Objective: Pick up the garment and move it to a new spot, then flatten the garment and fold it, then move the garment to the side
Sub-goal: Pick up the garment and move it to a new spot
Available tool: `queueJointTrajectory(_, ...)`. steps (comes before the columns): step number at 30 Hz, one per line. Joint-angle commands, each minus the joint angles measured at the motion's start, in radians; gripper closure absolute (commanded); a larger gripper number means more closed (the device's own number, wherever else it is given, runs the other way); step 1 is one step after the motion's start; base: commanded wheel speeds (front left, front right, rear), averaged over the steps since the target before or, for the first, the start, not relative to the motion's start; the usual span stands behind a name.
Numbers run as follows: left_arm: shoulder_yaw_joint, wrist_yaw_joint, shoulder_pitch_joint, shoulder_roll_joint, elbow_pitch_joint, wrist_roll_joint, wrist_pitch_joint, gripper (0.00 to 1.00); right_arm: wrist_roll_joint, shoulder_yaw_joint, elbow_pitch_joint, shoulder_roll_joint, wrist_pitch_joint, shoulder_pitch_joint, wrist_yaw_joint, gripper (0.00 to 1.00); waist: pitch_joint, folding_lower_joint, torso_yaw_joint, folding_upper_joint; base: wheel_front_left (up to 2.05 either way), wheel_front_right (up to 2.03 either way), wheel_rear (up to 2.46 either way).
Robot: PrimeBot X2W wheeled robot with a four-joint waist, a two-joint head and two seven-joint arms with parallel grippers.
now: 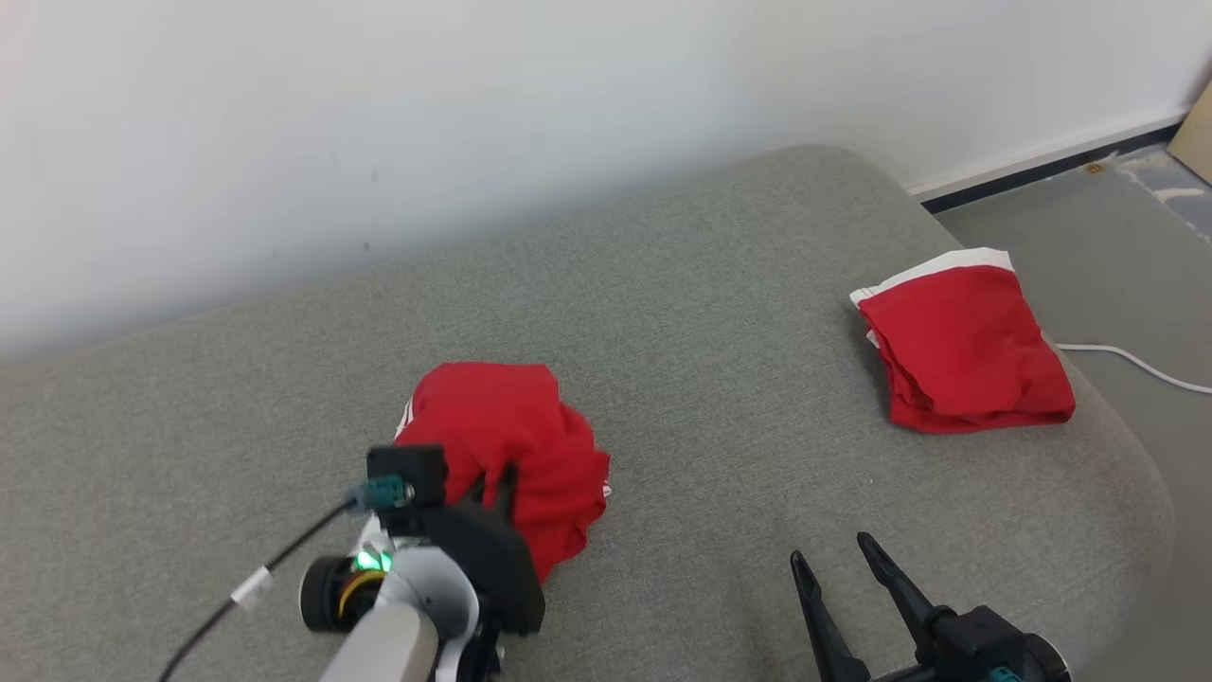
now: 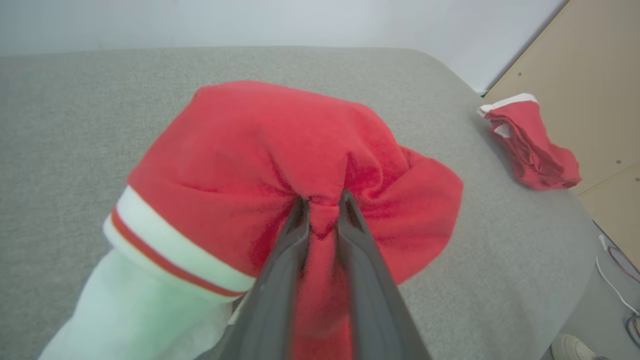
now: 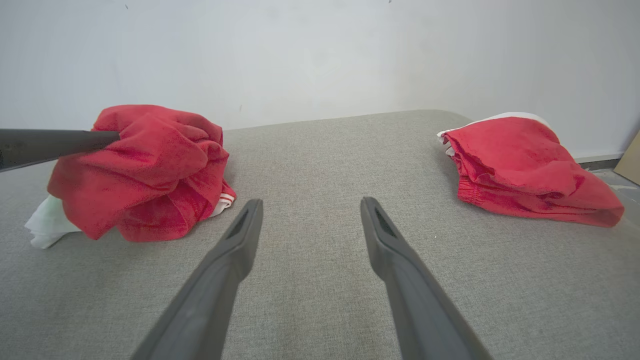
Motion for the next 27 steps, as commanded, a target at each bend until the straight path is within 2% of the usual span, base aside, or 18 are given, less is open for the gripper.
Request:
queueJointTrajectory(1, -0.020, -0.008, 0.028, 0.002, 0.052, 0.017, -0.039, 0.00, 0.009, -0.001, -0.003, 0.000, -0.003, -0.006, -0.003, 0.00, 0.005, 0.0000, -0.003, 0.0000, 0.00, 0.00, 0.00)
queueJointTrajectory(6, -0.062, -0.027, 0.005, 0.001, 0.130, 0.028, -0.153, 0.00, 0.016, -0.029, -0.007, -0.002, -0.011, 0.003, -0.003, 0.00, -0.003, 0.0000, 0.035, 0.0000, 0.00, 0.00, 0.00)
queueJointTrajectory(11, -0.082, -0.023, 0.025, 0.008, 0.113, 0.074, -0.325, 0.00, 0.011, -0.074, -0.009, -0.003, -0.016, 0.017, -0.003, 0.00, -0.022, 0.0000, 0.089, 0.0000, 0.00, 0.00, 0.00)
queueJointTrajectory(15, -0.060, -0.005, 0.083, 0.033, 0.064, 0.097, -0.442, 0.00, 0.002, -0.107, -0.011, 0.000, -0.017, 0.027, -0.003, 0.00, -0.039, 0.0000, 0.134, 0.0000, 0.00, 0.00, 0.00)
queueJointTrajectory(21, 0.013, 0.011, 0.180, 0.067, -0.092, 0.138, -0.479, 0.00, -0.002, -0.130, -0.010, 0.000, -0.018, 0.042, -0.003, 0.00, -0.053, 0.0000, 0.187, 0.0000, 0.00, 0.00, 0.00)
queueJointTrajectory(25, 0.105, 0.006, 0.307, 0.073, -0.210, 0.188, -0.478, 0.00, 0.002, -0.135, -0.005, -0.001, -0.017, 0.047, -0.003, 0.00, -0.066, 0.0000, 0.218, 0.0000, 0.00, 0.00, 0.00)
queueJointTrajectory(27, 0.144, -0.011, 0.349, 0.072, -0.241, 0.215, -0.478, 0.00, 0.003, -0.137, -0.002, 0.000, -0.018, 0.052, -0.003, 0.00, -0.072, 0.0000, 0.231, 0.0000, 0.00, 0.00, 0.00)
